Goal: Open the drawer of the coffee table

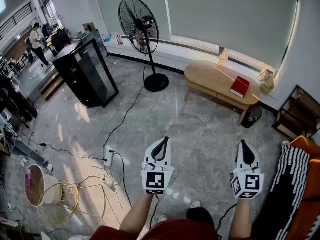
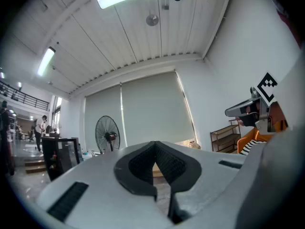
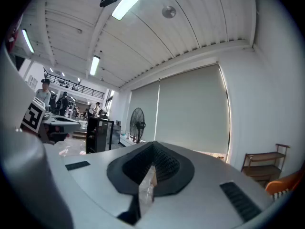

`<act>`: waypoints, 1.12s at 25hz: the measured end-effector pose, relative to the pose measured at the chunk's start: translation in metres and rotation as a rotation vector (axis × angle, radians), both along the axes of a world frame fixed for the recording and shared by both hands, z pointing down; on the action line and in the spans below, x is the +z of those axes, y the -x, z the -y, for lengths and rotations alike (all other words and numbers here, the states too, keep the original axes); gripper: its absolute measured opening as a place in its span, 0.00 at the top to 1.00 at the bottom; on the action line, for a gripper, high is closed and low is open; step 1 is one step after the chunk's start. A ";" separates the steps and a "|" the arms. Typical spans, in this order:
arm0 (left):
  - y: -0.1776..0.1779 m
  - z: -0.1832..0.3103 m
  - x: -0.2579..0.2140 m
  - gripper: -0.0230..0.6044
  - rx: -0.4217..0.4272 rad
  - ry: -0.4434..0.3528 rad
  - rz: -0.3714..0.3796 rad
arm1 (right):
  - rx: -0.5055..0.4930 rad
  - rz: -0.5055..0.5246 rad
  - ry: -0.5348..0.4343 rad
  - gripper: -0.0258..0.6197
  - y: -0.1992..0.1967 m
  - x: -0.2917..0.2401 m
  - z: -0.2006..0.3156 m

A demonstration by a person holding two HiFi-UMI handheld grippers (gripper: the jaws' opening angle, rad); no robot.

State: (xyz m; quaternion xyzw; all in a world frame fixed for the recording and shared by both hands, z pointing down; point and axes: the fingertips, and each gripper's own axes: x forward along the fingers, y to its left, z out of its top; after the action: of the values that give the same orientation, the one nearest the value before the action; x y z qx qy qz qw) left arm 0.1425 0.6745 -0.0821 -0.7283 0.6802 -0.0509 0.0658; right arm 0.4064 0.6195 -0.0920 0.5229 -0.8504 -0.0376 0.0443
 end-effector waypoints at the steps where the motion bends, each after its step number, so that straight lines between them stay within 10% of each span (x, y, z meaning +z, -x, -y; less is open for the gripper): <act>1: 0.010 -0.016 0.002 0.95 -0.007 0.008 0.007 | 0.012 0.004 0.004 0.97 0.005 0.003 -0.015; 13: 0.089 -0.155 0.005 0.95 0.035 0.003 0.009 | 0.116 0.035 -0.013 0.97 0.074 0.006 -0.160; 28: 0.113 -0.206 0.000 0.95 0.045 -0.017 -0.015 | 0.059 0.013 -0.037 0.82 0.126 0.000 -0.208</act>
State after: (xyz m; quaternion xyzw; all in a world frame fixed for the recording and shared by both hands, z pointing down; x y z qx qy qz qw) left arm 0.0292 0.8808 -0.0824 -0.7431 0.6646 -0.0381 0.0679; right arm 0.2804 0.8279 -0.0917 0.5489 -0.8339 -0.0487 0.0304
